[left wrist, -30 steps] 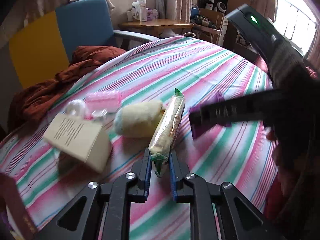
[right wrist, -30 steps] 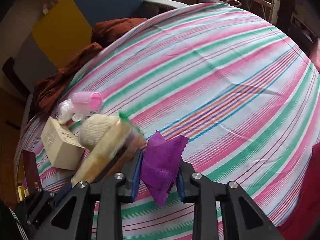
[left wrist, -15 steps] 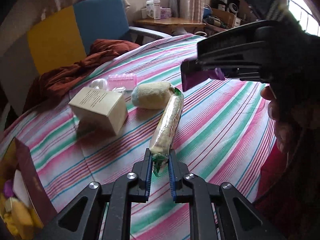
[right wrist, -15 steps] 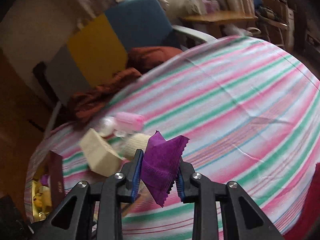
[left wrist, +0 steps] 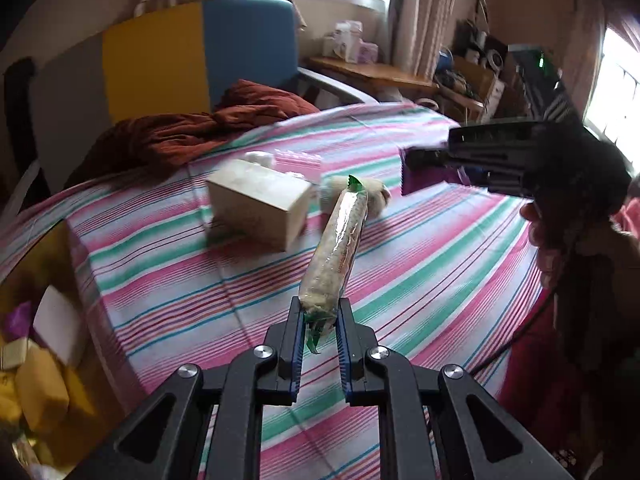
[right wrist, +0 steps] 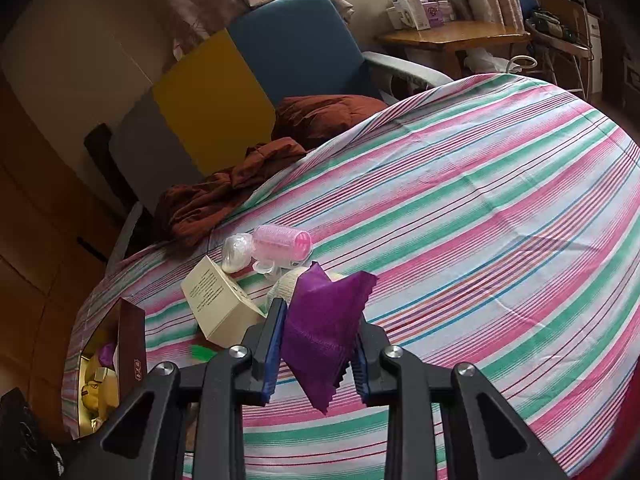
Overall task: Organize objects
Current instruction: 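Carry the cracker packet and purple cloth over the gold tray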
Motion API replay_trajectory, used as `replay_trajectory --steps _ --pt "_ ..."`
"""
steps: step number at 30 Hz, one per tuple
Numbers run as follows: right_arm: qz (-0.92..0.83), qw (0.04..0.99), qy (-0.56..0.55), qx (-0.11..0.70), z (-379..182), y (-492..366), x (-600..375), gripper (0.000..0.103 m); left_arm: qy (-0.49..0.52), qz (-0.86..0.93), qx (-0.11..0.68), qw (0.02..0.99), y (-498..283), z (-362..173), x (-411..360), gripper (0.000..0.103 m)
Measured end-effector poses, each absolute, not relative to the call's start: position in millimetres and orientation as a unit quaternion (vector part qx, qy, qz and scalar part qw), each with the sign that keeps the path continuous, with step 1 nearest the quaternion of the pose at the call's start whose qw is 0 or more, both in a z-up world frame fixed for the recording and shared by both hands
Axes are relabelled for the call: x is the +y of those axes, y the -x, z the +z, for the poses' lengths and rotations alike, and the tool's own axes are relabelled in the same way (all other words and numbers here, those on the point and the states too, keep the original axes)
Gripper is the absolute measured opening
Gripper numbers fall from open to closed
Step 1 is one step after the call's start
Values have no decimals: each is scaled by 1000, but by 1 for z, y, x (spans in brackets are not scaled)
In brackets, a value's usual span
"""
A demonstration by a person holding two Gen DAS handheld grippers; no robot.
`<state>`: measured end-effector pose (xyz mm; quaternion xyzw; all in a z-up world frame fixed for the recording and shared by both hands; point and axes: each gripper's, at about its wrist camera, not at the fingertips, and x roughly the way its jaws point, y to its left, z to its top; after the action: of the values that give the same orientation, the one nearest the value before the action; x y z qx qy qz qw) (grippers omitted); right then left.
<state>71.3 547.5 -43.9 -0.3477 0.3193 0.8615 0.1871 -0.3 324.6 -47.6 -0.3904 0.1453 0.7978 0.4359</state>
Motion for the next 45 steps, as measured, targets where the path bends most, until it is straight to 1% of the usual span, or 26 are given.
replay_trajectory --steps 10,16,24,31,37,45 --pt "862 193 359 302 -44 -68 542 28 382 820 99 415 9 -27 258 15" --pt "856 204 377 290 -49 -63 538 28 372 828 83 410 11 -20 236 12" --pt "853 201 391 280 -53 -59 530 28 362 826 98 422 2 -22 241 11" --pt "870 178 372 269 -39 -60 517 28 346 820 113 441 -10 -16 257 9" --pt "882 151 369 250 -26 -59 492 28 330 826 116 442 -14 -1 256 9" --pt "888 121 369 248 -18 -56 459 28 310 840 101 435 -12 22 239 9"
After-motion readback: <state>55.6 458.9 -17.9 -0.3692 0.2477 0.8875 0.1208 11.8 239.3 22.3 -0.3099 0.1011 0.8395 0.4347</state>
